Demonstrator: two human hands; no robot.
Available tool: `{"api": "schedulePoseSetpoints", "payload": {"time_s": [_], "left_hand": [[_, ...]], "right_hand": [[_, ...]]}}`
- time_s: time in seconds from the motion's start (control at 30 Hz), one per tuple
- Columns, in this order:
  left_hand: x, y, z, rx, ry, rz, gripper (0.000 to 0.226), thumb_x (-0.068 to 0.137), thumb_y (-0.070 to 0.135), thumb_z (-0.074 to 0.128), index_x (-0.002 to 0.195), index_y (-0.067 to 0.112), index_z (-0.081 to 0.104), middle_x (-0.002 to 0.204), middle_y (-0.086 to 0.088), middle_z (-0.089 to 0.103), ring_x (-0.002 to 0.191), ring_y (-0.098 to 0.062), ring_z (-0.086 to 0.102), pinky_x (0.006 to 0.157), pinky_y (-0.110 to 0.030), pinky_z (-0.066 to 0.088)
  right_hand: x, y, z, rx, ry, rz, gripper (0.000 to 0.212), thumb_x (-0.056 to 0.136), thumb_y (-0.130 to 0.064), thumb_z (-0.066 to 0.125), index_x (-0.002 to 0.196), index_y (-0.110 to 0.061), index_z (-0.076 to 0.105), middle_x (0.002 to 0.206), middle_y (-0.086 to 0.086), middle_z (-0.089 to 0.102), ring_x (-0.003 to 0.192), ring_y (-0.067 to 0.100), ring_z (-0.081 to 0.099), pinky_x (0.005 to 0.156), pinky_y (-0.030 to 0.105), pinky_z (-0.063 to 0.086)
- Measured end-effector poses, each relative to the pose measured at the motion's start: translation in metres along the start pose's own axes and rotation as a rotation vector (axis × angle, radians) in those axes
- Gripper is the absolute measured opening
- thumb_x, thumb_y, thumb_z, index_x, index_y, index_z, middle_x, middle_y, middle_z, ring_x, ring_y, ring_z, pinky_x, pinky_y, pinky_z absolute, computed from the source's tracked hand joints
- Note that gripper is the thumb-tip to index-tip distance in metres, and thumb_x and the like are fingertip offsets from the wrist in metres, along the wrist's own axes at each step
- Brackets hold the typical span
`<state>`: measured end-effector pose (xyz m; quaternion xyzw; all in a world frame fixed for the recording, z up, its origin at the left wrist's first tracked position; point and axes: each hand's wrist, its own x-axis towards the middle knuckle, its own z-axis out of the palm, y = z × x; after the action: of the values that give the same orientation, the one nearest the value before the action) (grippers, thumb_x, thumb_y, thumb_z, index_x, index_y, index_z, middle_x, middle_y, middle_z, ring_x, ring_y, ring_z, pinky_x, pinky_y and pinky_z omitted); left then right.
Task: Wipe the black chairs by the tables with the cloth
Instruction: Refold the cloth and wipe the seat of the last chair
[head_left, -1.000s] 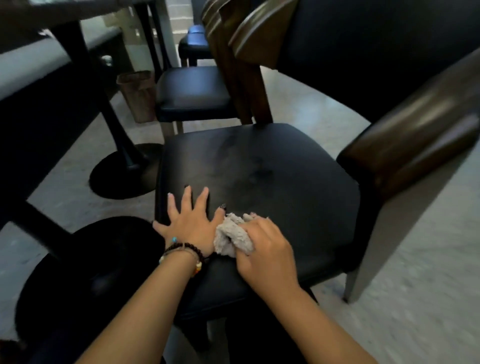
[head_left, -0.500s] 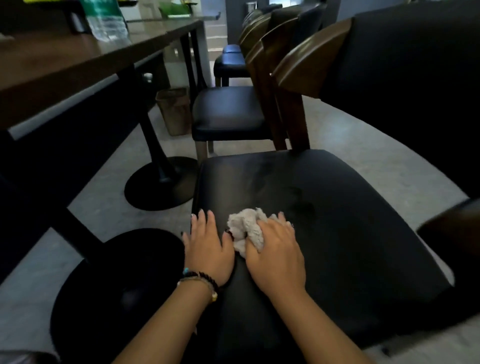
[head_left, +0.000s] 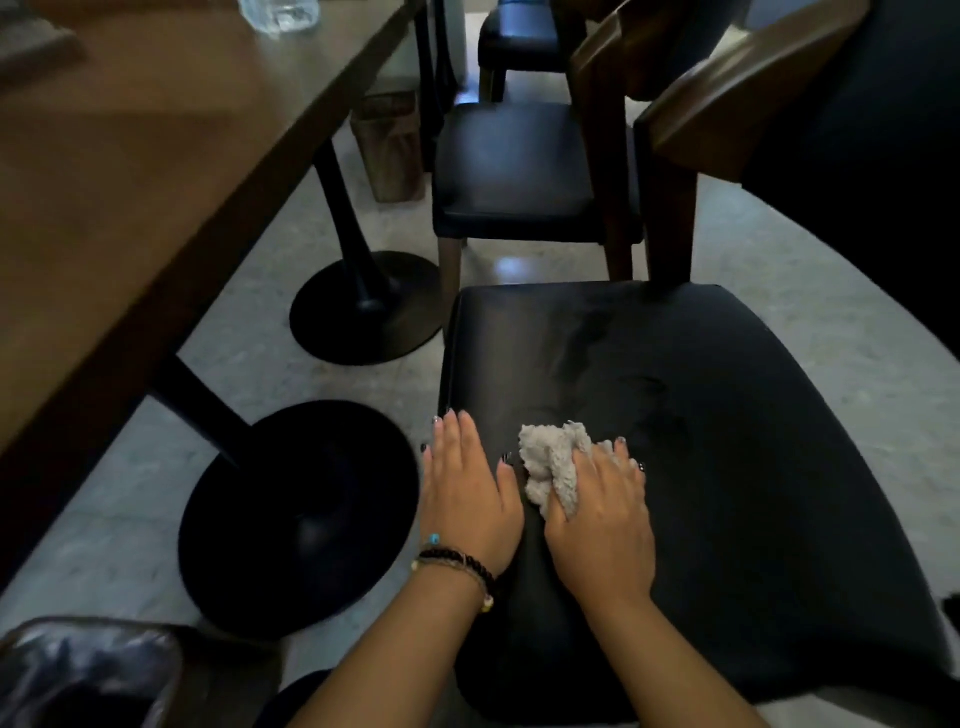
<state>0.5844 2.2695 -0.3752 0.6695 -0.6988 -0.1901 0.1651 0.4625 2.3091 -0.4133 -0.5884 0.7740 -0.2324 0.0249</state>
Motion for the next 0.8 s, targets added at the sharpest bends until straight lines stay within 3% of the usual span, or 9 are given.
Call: {"api": "schedulePoseSetpoints", "payload": {"time_s": [0.13, 0.23, 0.37, 0.57, 0.67, 0.8], "left_hand": [[-0.02, 0.026, -0.069, -0.066, -0.005, 0.027, 0.069, 0.1, 0.031, 0.035, 0.153, 0.005, 0.0, 0.162, -0.009, -0.002, 0.149, -0.018, -0.007, 0.117, -0.028, -0.007], [-0.041, 0.041, -0.125, -0.088, -0.044, -0.003, 0.07, 0.1, 0.033, 0.035, 0.153, 0.006, -0.004, 0.162, -0.008, -0.008, 0.148, -0.017, -0.01, 0.117, -0.028, -0.006], [-0.069, 0.065, -0.197, -0.073, -0.09, -0.061, 0.067, 0.101, 0.033, 0.034, 0.154, 0.008, 0.001, 0.162, -0.007, -0.007, 0.148, -0.018, -0.012, 0.12, -0.033, -0.003], [-0.097, 0.121, -0.294, -0.105, -0.145, -0.079, 0.067, 0.102, 0.034, 0.034, 0.154, 0.012, -0.002, 0.161, -0.004, -0.012, 0.147, -0.016, -0.016, 0.12, -0.031, -0.004], [-0.095, 0.144, -0.339, -0.112, -0.117, -0.077, 0.066, 0.103, 0.035, 0.033, 0.153, 0.013, -0.004, 0.161, -0.004, -0.014, 0.147, -0.015, -0.015, 0.117, -0.026, -0.01], [-0.08, 0.167, -0.382, -0.114, -0.023, -0.044, 0.066, 0.102, 0.038, 0.032, 0.153, 0.013, -0.002, 0.161, -0.003, -0.012, 0.147, -0.014, -0.013, 0.116, -0.024, -0.01]], "right_hand": [[0.013, -0.028, -0.039, -0.061, -0.331, 0.157, 0.051, 0.095, -0.023, 0.051, 0.142, -0.008, 0.042, 0.15, 0.012, 0.039, 0.149, 0.033, 0.014, 0.122, 0.045, 0.011], [0.026, -0.065, -0.084, 0.088, -0.401, 0.224, 0.051, 0.097, -0.027, 0.051, 0.143, -0.008, 0.042, 0.15, 0.012, 0.039, 0.149, 0.028, 0.013, 0.12, 0.041, 0.016], [0.039, -0.125, -0.16, 0.226, -0.39, 0.105, 0.046, 0.098, -0.023, 0.048, 0.142, -0.009, 0.045, 0.148, 0.011, 0.042, 0.149, 0.026, 0.015, 0.118, 0.041, 0.024], [0.064, -0.163, -0.285, 0.159, -0.528, -0.078, 0.044, 0.098, -0.019, 0.045, 0.142, -0.016, 0.045, 0.15, 0.009, 0.041, 0.149, 0.024, 0.017, 0.115, 0.04, 0.028], [0.083, -0.171, -0.337, 0.125, -0.603, -0.146, 0.043, 0.099, -0.023, 0.045, 0.142, -0.019, 0.045, 0.154, 0.006, 0.035, 0.149, 0.02, 0.016, 0.115, 0.036, 0.027], [0.116, -0.168, -0.387, 0.098, -0.581, -0.219, 0.046, 0.097, -0.026, 0.049, 0.143, -0.024, 0.043, 0.156, 0.001, 0.033, 0.149, 0.016, 0.015, 0.116, 0.032, 0.023]]}}
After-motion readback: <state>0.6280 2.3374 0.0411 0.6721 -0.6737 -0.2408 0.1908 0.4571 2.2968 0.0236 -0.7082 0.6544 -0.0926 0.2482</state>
